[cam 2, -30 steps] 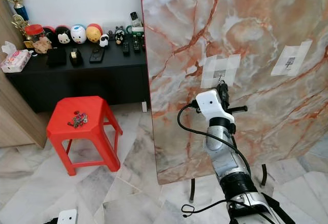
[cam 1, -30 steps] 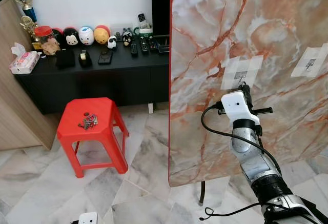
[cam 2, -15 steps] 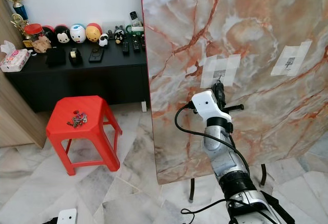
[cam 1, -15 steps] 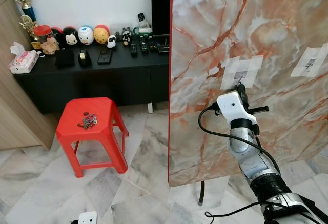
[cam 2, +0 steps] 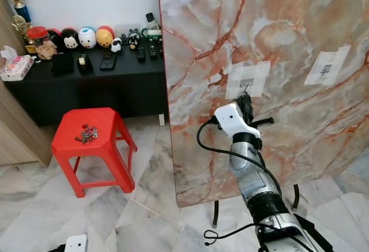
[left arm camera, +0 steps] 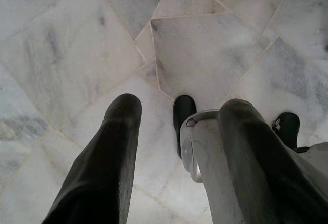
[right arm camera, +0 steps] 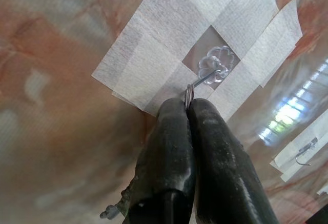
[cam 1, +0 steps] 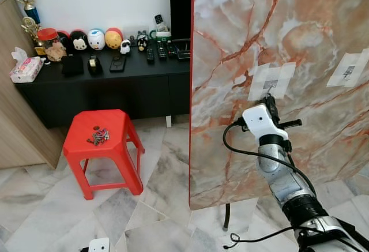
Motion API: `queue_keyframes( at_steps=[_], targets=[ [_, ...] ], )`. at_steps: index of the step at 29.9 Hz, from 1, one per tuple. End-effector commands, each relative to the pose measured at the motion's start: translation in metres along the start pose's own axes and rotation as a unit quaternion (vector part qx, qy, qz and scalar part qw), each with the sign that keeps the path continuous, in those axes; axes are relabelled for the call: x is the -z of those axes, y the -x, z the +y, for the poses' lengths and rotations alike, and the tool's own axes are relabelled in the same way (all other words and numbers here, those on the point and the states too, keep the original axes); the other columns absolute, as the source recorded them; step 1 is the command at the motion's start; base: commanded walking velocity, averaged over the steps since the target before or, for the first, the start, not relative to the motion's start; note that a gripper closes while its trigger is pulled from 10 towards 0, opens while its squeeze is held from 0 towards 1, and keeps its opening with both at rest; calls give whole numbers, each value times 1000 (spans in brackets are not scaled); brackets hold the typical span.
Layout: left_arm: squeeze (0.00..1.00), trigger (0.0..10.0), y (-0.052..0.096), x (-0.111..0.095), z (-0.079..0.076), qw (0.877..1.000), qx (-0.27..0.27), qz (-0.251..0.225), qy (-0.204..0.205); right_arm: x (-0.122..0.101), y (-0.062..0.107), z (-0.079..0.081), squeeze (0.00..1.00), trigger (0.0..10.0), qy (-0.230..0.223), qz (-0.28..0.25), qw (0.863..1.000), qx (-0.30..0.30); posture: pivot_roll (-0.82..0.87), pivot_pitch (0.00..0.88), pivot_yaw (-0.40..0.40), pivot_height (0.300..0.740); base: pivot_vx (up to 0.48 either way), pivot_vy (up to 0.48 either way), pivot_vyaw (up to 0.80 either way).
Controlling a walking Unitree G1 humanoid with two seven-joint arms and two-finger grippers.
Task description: Hang keys on a hook
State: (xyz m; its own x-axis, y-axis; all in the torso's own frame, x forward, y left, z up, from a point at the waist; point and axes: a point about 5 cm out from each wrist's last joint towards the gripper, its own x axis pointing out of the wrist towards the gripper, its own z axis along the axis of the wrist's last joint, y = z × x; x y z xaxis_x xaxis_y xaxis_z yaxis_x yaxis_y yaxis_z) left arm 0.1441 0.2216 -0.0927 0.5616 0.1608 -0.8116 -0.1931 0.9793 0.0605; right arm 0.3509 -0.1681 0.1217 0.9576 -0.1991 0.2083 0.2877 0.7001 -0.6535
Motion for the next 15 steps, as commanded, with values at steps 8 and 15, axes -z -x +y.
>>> queue_keyframes(
  at_steps=[8, 15],
  targets=[
    [0, 10000, 0, 2, -1, 1000, 3, 6, -3, -9, 2, 9, 1000, 10000, -22, -17, 999, -23, -74, 0, -34, 740, 0, 0, 0],
    [0, 10000, 0, 1, -1, 1000, 5, 6, -5, -8, 7, 15, 1000, 10000, -24, -16, 999, -40, -72, 0, -34, 740, 0, 0, 0]
  ],
)
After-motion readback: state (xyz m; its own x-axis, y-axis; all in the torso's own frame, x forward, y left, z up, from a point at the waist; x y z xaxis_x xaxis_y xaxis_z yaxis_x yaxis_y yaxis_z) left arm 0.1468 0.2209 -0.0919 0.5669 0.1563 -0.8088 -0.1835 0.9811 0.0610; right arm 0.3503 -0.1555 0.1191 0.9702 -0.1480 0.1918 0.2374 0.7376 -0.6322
